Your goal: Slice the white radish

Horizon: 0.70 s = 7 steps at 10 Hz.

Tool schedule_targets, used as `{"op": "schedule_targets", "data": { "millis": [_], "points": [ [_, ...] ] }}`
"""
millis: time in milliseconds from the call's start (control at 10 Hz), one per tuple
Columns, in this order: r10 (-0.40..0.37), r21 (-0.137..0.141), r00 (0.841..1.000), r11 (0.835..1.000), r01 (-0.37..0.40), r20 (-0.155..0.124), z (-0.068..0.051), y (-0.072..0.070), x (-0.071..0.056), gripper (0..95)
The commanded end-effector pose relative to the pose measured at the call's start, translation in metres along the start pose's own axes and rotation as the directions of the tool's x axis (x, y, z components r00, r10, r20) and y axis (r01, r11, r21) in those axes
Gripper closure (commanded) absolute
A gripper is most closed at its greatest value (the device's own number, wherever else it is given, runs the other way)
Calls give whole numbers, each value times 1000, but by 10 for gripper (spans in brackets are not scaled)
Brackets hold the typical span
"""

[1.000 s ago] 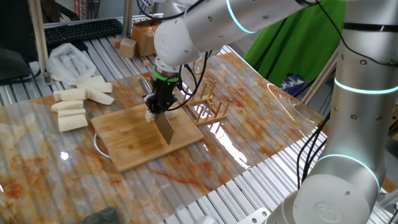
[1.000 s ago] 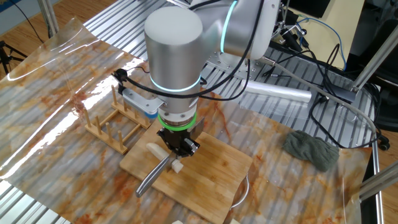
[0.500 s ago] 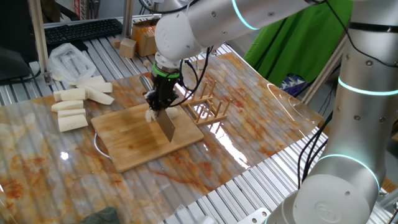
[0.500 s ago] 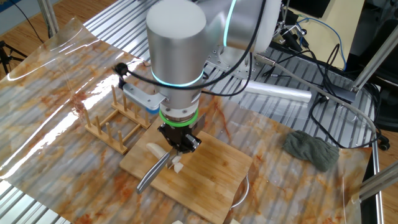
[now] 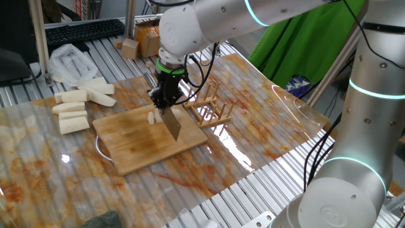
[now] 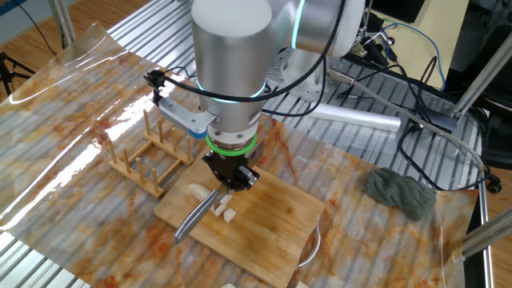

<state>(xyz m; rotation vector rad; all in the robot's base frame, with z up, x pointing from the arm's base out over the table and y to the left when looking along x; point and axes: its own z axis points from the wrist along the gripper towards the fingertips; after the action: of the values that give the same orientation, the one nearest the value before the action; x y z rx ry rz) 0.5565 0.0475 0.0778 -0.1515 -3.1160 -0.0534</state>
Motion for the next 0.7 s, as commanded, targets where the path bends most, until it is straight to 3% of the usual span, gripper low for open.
{"op": "schedule_targets", "data": {
  "millis": [100,700],
  "points": [
    [0,-6,1000,1000,0,-2,0,-4,-1,950],
    [0,-14,1000,1000,-1,-11,3,-11,-2,950]
  ]
}}
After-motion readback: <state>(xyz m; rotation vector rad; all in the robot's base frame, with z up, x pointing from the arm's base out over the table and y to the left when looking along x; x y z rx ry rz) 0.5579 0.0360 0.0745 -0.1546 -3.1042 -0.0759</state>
